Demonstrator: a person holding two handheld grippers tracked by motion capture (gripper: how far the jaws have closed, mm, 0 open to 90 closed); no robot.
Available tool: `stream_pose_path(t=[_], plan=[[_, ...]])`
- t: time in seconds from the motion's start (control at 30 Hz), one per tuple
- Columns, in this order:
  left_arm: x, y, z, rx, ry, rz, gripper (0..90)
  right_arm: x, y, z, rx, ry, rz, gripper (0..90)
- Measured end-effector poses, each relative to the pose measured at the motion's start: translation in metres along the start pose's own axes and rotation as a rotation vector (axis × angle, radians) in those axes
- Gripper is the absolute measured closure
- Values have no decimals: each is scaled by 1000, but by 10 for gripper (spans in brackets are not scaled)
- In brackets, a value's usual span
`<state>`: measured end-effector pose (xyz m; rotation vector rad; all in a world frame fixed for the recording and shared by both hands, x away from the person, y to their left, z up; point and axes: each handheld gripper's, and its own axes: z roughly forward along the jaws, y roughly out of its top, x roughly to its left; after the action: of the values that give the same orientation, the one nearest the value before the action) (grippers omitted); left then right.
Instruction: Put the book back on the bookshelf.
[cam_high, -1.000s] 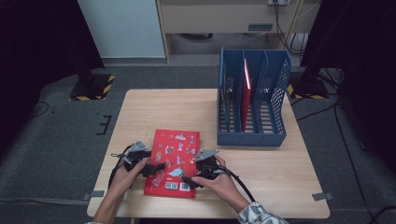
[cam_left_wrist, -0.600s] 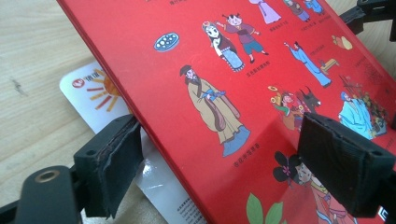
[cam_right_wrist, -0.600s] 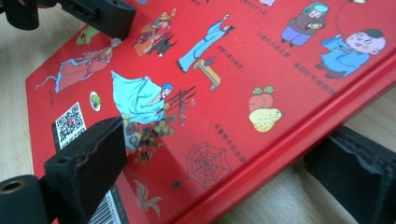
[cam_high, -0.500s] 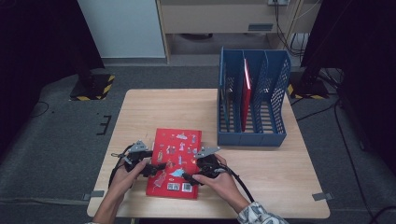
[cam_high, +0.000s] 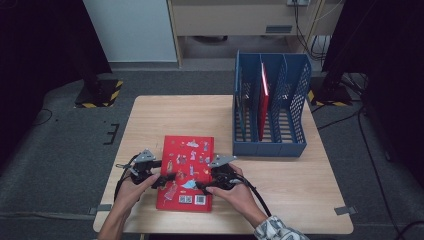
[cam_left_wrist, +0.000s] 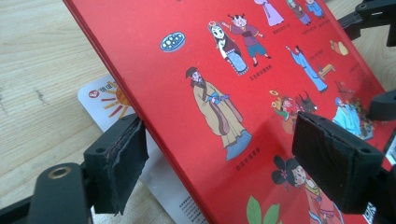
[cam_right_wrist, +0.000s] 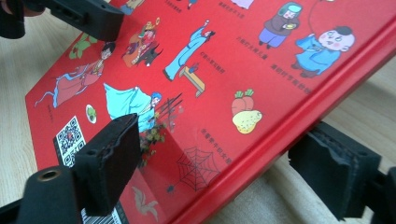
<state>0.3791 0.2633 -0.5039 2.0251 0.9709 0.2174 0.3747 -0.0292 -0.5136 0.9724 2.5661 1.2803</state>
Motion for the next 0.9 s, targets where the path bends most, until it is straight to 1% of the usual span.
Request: stream_pose_path(t=[0.1,0.27,0.47,0.57,0.7,0.73,0.83,0.9], plan=[[0,0,-3,-8,8,-9,218,1,3,-1,-7,-10,-3,200],[0,2,-11,-20,31,0,270,3,8,-4,-9,-23,-12,239],[0,2,-24,-42,48,2,328,6,21,-6,0,-42,-22,288],[1,2,-31,-49,59,-1,352,8,27,-4,1,-55,-25,304],[4,2,-35,-54,74,-7,363,11,34,-2,9,-55,-18,331],[5,3,-36,-55,77,-3,364,11,37,-2,8,-56,-21,340],[5,3,-40,-63,79,-14,371,11,42,-2,9,-59,-22,366],[6,4,-42,-64,82,-14,377,11,46,-4,4,-61,-27,384]])
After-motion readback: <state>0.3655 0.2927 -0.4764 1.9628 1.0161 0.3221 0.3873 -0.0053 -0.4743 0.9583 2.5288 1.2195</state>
